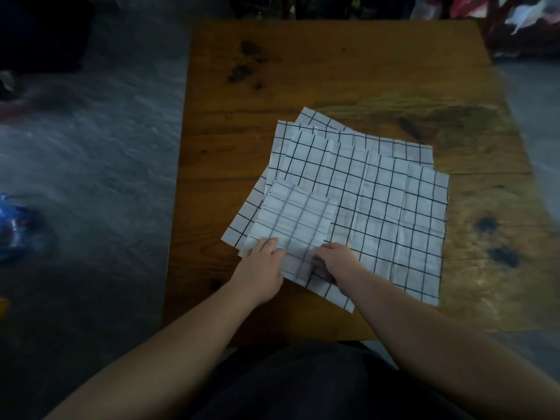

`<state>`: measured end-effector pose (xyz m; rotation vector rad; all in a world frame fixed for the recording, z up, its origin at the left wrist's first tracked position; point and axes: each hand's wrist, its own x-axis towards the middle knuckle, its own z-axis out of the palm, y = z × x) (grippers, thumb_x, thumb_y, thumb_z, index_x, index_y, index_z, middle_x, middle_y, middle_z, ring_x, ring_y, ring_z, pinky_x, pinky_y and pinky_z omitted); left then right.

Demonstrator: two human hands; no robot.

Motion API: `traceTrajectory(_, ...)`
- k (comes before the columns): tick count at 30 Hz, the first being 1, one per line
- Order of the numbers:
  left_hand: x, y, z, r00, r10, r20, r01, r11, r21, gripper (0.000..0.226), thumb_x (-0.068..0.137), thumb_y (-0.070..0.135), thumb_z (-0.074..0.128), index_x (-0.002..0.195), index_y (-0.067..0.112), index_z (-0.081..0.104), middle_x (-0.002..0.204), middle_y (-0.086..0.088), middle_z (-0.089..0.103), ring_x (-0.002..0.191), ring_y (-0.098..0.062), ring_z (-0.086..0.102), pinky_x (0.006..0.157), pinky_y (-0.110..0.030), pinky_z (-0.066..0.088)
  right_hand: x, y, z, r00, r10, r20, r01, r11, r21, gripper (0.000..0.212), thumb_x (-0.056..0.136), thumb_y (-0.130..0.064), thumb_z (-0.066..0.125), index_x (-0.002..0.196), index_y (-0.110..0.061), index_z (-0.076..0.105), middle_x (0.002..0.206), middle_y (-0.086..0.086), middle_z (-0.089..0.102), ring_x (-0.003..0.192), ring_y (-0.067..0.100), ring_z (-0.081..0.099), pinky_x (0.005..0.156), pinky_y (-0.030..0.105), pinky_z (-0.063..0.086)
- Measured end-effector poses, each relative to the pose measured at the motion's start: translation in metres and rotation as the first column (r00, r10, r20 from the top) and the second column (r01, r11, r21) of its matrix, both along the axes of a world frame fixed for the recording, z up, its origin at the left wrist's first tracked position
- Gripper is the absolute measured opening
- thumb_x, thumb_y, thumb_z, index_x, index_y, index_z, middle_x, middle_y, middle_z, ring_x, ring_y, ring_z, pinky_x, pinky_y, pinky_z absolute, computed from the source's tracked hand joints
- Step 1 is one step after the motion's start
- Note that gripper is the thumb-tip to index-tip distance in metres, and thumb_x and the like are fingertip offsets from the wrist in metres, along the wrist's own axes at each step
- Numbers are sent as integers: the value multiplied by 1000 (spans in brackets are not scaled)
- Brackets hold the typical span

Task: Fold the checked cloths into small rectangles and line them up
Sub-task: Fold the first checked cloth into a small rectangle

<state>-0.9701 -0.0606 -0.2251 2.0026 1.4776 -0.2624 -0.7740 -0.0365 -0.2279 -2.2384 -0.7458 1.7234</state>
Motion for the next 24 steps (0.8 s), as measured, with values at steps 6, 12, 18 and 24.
traceTrajectory(6,-13,-8,5,995,93,31,-95,993,72,56,101,21,48,155,16,31,167,-7,18,155,-26,5,125,-45,18,-40,-12,6,994,-33,-107,18,990,-139,10,96,-9,64,87,-6,61,70,9,57,53,22,47,47,29,34)
traceTrajectory(12,-21,-39,-3,998,57,22,-61,974,218,50,96,40,57,140,20,43,137,-1,46,129,-22,41,108,-36,36,-66,-20,6,963,247,-109,-259,960,-110,18,98,-25,63,96,-8,64,77,5,69,54,19,54,46,25,39)
traceTrajectory(18,-38,-51,-16,995,89,-52,-74,968,241,47,96,18,52,142,23,47,136,-2,48,127,-25,43,108,-39,35,-55,-22,15,855,513,-74,-514,858,1,28,106,-13,45,116,1,66,94,12,75,67,16,66,59,23,55)
traceTrajectory(24,-50,-50,-12,982,186,-38,-169,949,265,53,98,14,46,151,20,41,153,-4,40,144,-24,27,117,-41,25,-41,-42,28,638,673,375,-769,578,271,31,103,-18,42,122,-31,62,116,-8,66,98,12,64,85,35,58)
